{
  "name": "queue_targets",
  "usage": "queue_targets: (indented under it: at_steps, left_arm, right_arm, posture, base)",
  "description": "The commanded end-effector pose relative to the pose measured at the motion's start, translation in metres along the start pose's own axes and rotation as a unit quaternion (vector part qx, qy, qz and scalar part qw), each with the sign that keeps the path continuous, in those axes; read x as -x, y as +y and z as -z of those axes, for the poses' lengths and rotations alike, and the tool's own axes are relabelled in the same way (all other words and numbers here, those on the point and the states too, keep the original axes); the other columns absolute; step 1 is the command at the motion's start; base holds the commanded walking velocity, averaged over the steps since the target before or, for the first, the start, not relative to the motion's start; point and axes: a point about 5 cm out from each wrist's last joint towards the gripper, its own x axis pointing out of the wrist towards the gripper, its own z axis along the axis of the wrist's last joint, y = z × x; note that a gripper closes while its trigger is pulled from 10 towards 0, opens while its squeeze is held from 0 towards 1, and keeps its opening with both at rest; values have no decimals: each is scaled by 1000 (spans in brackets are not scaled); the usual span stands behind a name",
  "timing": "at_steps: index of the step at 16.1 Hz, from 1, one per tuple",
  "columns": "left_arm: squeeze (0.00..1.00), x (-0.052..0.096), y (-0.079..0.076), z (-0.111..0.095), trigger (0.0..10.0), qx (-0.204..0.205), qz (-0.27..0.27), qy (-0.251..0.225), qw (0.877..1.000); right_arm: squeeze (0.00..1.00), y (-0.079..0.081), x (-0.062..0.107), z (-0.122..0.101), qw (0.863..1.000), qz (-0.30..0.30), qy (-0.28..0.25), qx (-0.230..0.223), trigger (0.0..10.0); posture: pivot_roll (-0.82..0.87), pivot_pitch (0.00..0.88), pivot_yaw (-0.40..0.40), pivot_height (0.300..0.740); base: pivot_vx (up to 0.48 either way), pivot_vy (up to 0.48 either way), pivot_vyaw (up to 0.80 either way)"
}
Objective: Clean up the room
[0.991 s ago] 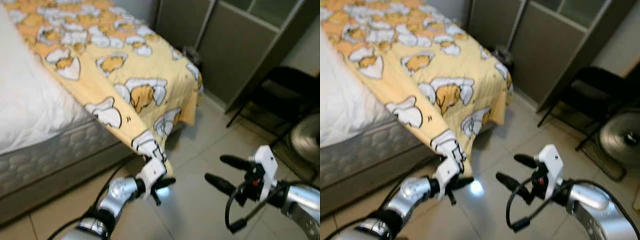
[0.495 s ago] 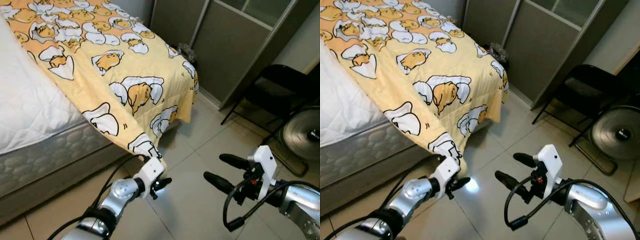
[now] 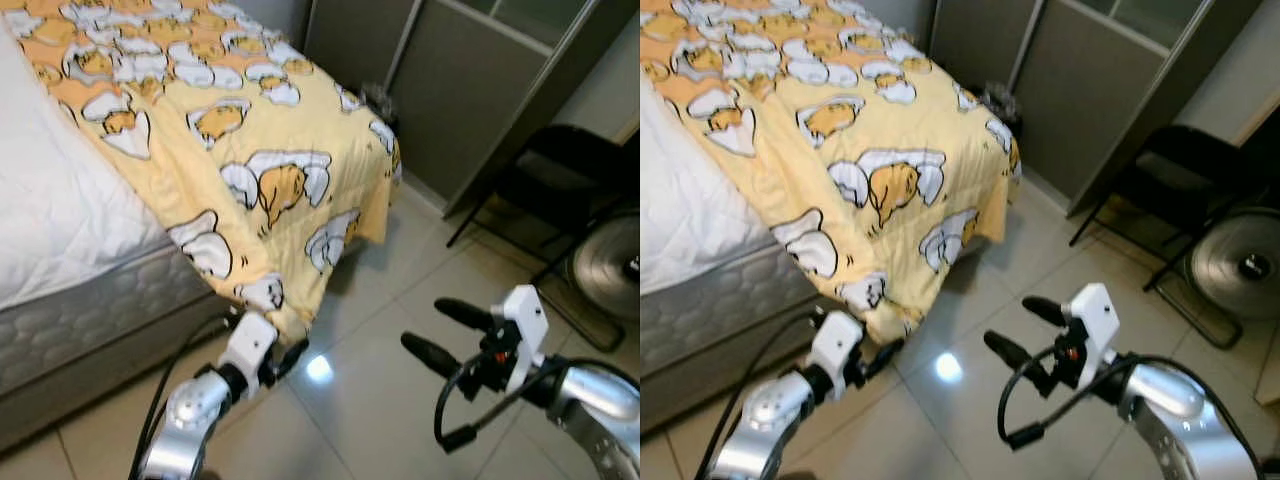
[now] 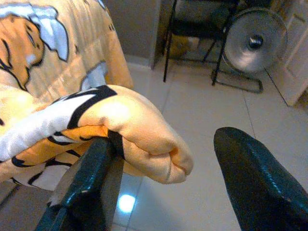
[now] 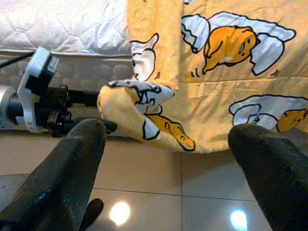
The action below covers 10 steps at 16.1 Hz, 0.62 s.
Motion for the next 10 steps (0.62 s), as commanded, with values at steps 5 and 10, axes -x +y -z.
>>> queue_targets:
  at_steps: [5,10]
  left_arm:
    - [0,-3,26,-63,10000,86,-160,-124,976]
    - [0,9,46,-74,10000,83,-271,-132,950]
  right_arm:
    - [0,-17,-11,-4,998,56,-39,1,10000]
    - [0,-28,-36,-7,984,148,-95,0,10000]
  posture:
    - [13,0,-160,740]
    - [69,0,-144,740]
  base:
    - [0,0,0]
    - [0,0,0]
